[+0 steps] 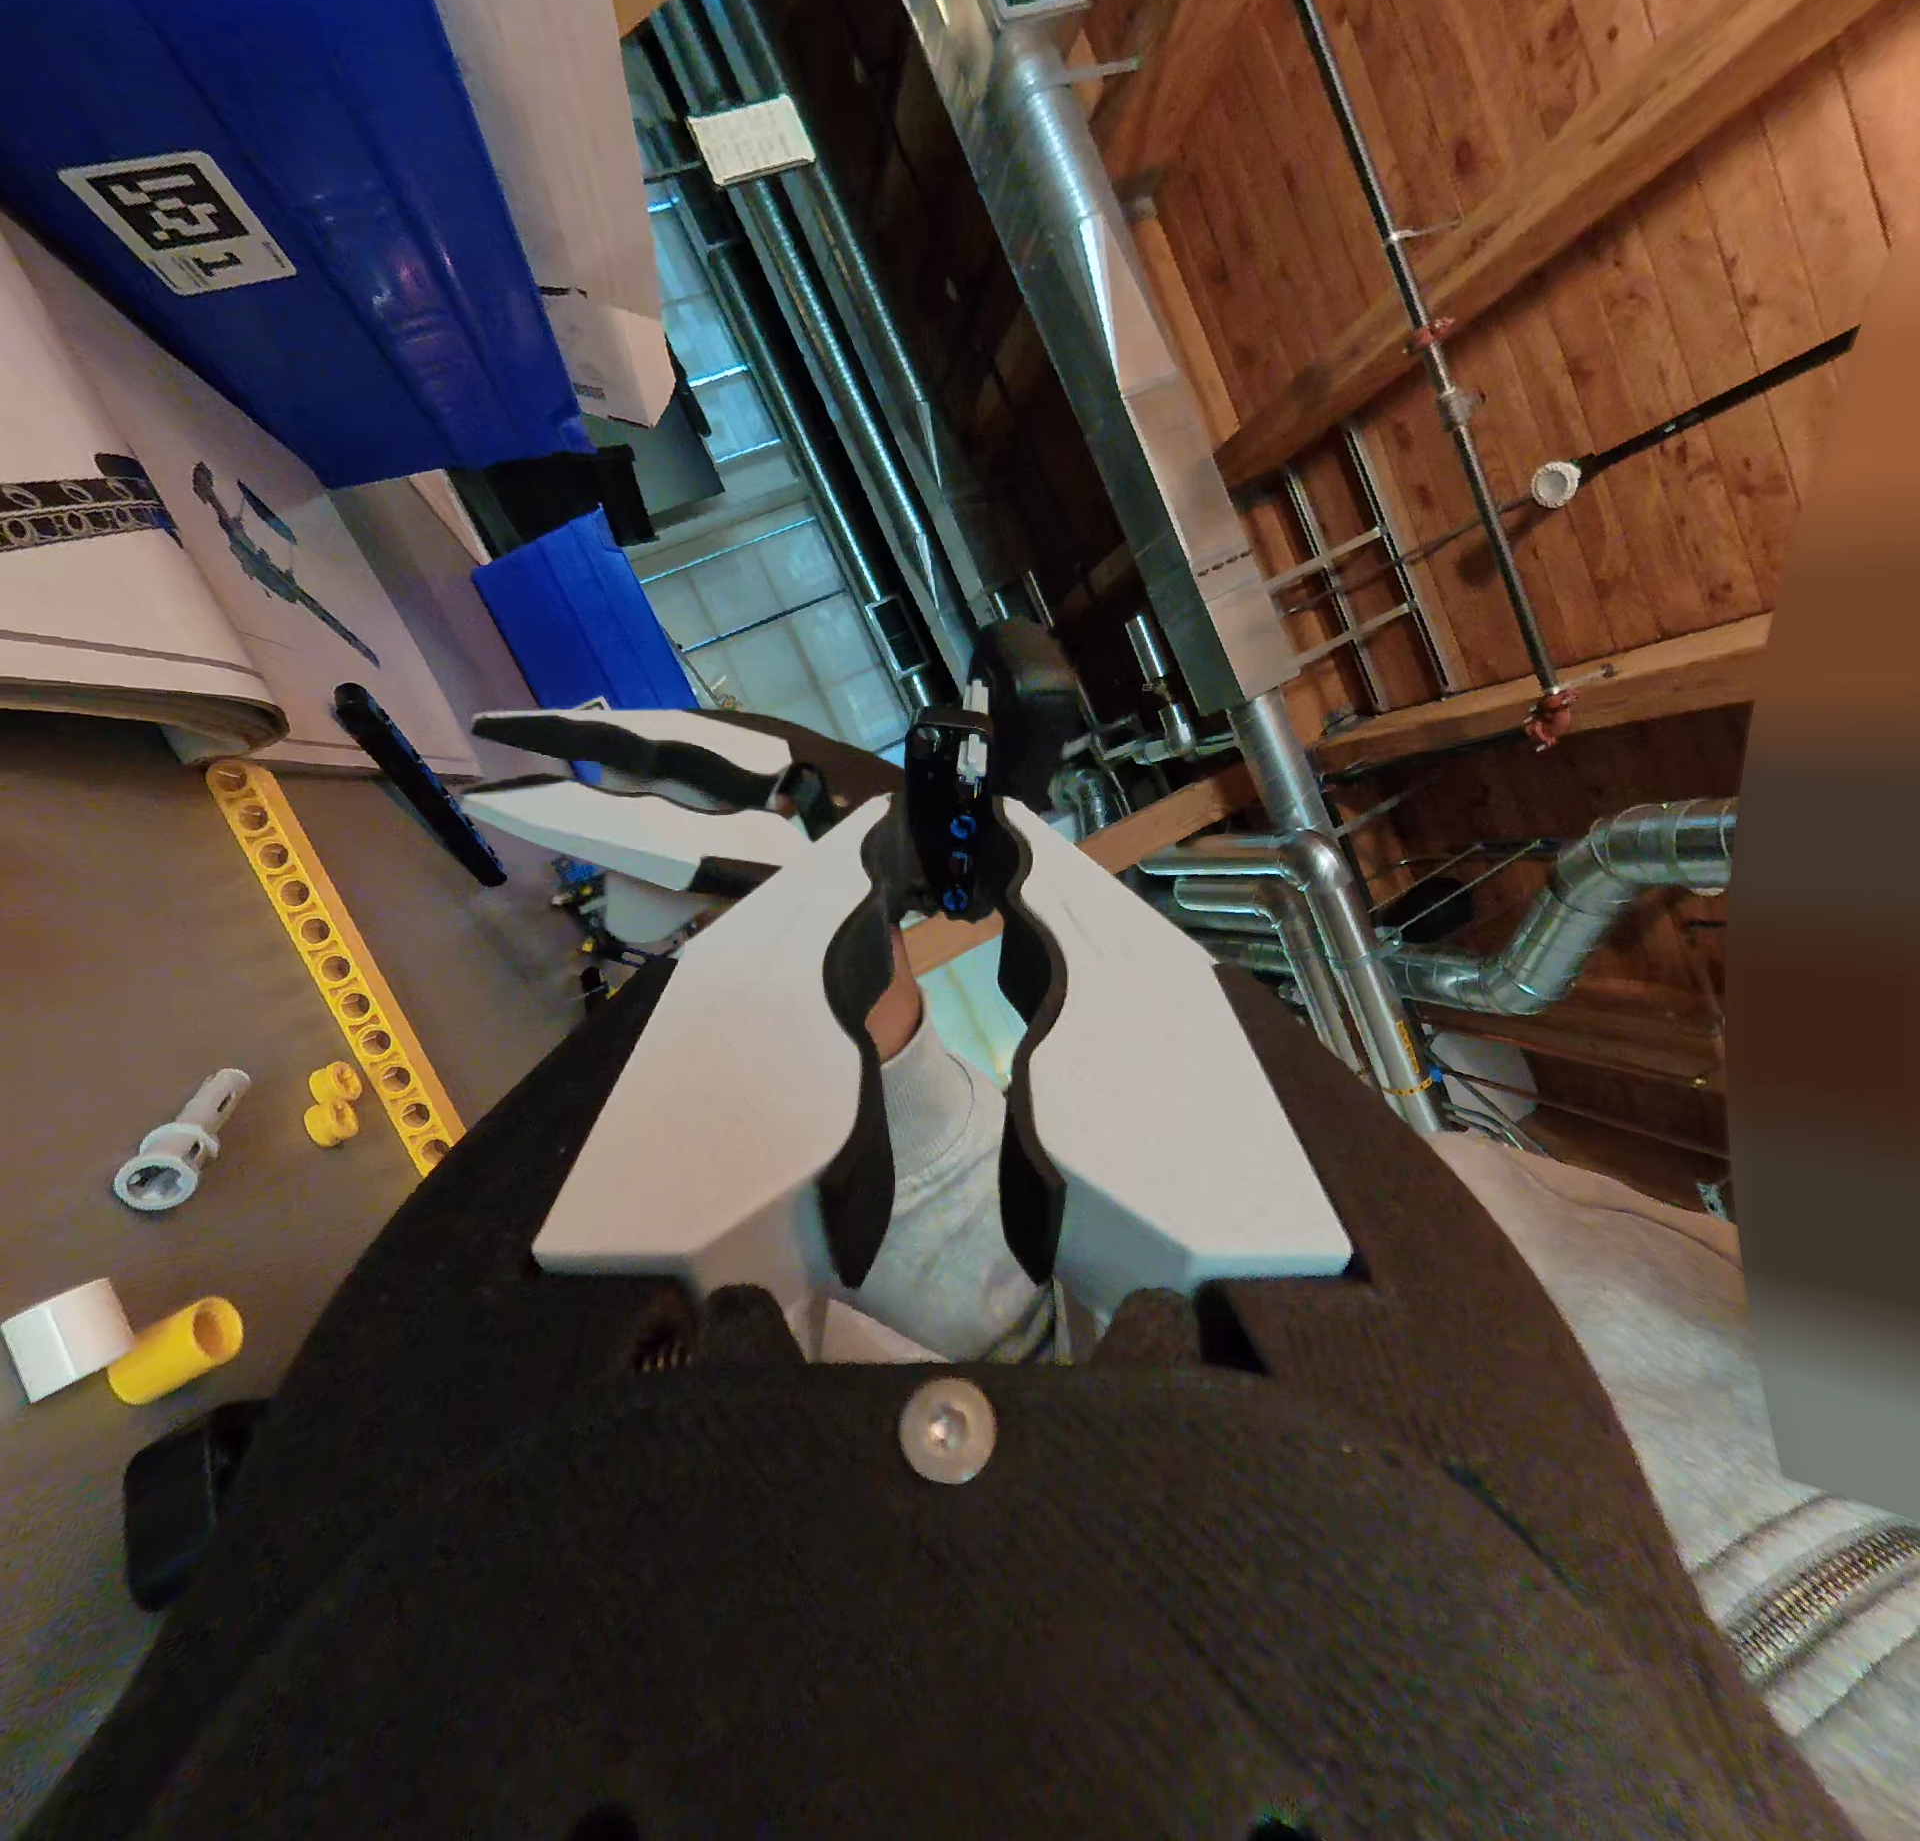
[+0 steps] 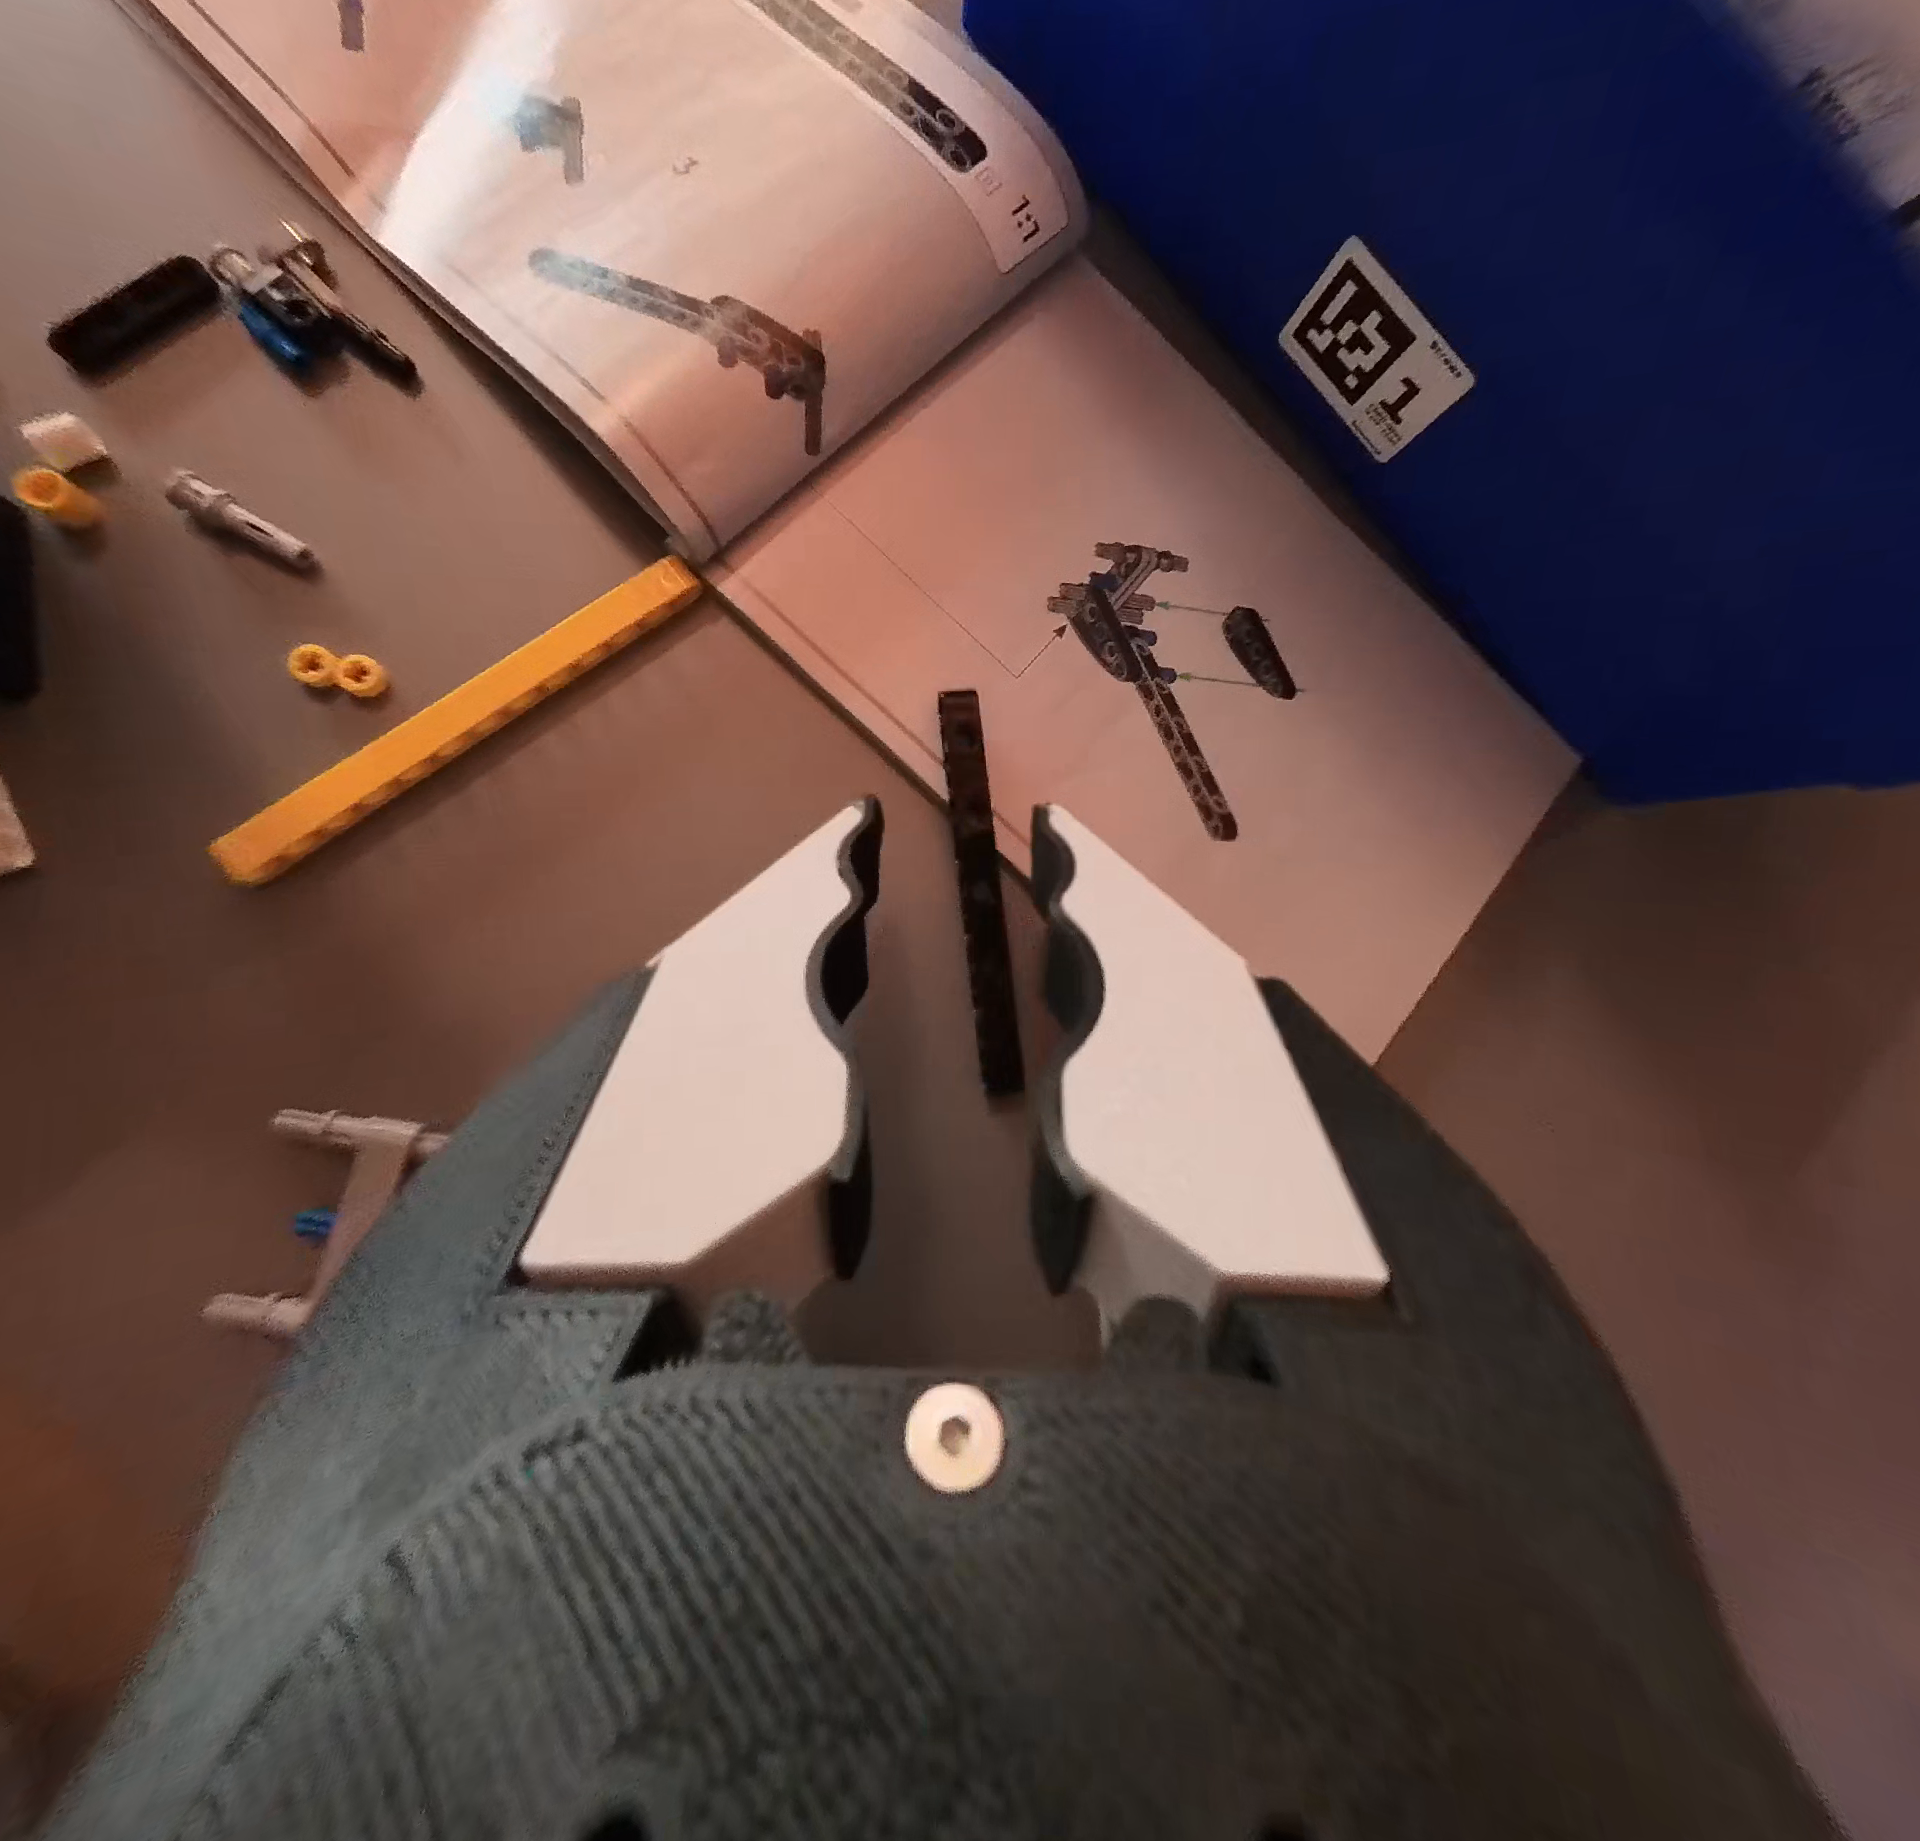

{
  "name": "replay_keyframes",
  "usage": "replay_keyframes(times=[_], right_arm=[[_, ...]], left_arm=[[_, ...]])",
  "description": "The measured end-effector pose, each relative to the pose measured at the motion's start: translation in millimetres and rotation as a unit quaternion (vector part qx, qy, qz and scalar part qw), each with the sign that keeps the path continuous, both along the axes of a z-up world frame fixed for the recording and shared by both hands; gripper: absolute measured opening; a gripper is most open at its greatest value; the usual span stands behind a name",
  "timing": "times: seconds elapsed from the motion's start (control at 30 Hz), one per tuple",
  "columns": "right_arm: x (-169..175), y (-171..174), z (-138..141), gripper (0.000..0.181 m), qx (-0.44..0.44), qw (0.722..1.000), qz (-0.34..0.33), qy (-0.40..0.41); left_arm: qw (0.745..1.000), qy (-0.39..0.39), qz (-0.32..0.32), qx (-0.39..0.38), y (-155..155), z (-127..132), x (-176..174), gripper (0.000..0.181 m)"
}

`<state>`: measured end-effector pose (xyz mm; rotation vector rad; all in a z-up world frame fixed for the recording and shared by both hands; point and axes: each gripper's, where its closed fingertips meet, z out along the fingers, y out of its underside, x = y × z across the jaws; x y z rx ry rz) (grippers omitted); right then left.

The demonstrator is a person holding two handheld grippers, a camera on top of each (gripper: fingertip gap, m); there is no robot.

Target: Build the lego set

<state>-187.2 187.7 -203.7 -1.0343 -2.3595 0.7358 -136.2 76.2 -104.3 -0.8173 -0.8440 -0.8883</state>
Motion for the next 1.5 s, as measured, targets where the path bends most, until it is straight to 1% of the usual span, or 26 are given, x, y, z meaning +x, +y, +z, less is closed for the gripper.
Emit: replay_keyframes(times=[0.07,0.13,0.17,0.23,0.27,0.37,0.53,0.57,0.63,0.73,0.77,0.8,0.93,1.07,1.23,1.3,1.37,1.47,1.5], right_arm=[[-4,2,-8,0.029,0.026,1.000,0.009,0.001],[-5,3,-16,0.034,0.043,0.999,0.013,-0.014],[-5,4,-19,0.037,0.045,0.999,0.011,-0.024],[-5,4,-19,0.035,0.033,0.999,0.007,-0.038],[-4,3,-19,0.033,0.025,0.999,0.005,-0.045],[-1,5,-18,0.007,0.019,0.998,0.003,-0.052],[6,4,-14,0.007,0.029,0.999,0.007,-0.039],[8,4,-13,0.007,0.041,0.999,0.008,-0.028],[13,7,-12,0.007,0.100,0.995,0.016,0.008],[23,19,-14,0.007,0.240,0.969,0.022,0.056],[27,19,-16,0.007,0.264,0.962,0.024,0.062],[32,16,-19,0.007,0.268,0.961,0.026,0.060],[45,8,-21,0.007,0.251,0.967,0.020,0.045],[57,-1,-21,0.009,0.210,0.977,0.026,0.024],[71,-13,-20,0.012,0.110,0.993,0.025,-0.022],[73,-15,-18,0.009,0.085,0.996,0.025,-0.031],[75,-16,-14,0.000,0.072,0.996,0.029,-0.031],[75,-15,-9,0.000,0.071,0.996,0.035,-0.028],[74,-14,-9,0.004,0.075,0.996,0.042,-0.027]], left_arm=[[1.000,0.001,0.001,-0.002,0,0,0,0.010],[1.000,0.000,0.000,-0.001,0,-1,0,0.010],[1.000,-0.002,-0.001,0.000,0,-1,0,0.010],[1.000,-0.003,-0.003,0.002,0,-1,0,0.010],[1.000,-0.003,-0.003,0.002,0,-1,0,0.010],[1.000,-0.005,-0.004,0.005,0,-1,0,0.011],[1.000,-0.002,-0.006,0.004,0,0,1,0.010],[1.000,-0.002,-0.006,0.004,1,0,1,0.010],[1.000,-0.004,-0.005,0.005,0,0,0,0.010],[1.000,-0.007,-0.005,0.007,0,0,0,0.010],[1.000,-0.008,-0.006,0.008,0,0,0,0.011],[1.000,-0.008,-0.007,0.008,0,-1,1,0.011],[1.000,-0.007,-0.007,0.005,1,-1,1,0.011],[1.000,-0.008,-0.006,0.005,1,-1,1,0.011],[1.000,-0.007,-0.007,0.004,1,-1,1,0.011],[1.000,-0.007,-0.007,0.004,1,-1,1,0.010],[1.000,-0.008,-0.007,0.005,1,-1,1,0.010],[1.000,-0.008,-0.008,0.005,2,-1,1,0.011],[1.000,-0.008,-0.008,0.005,2,-1,1,0.011]])
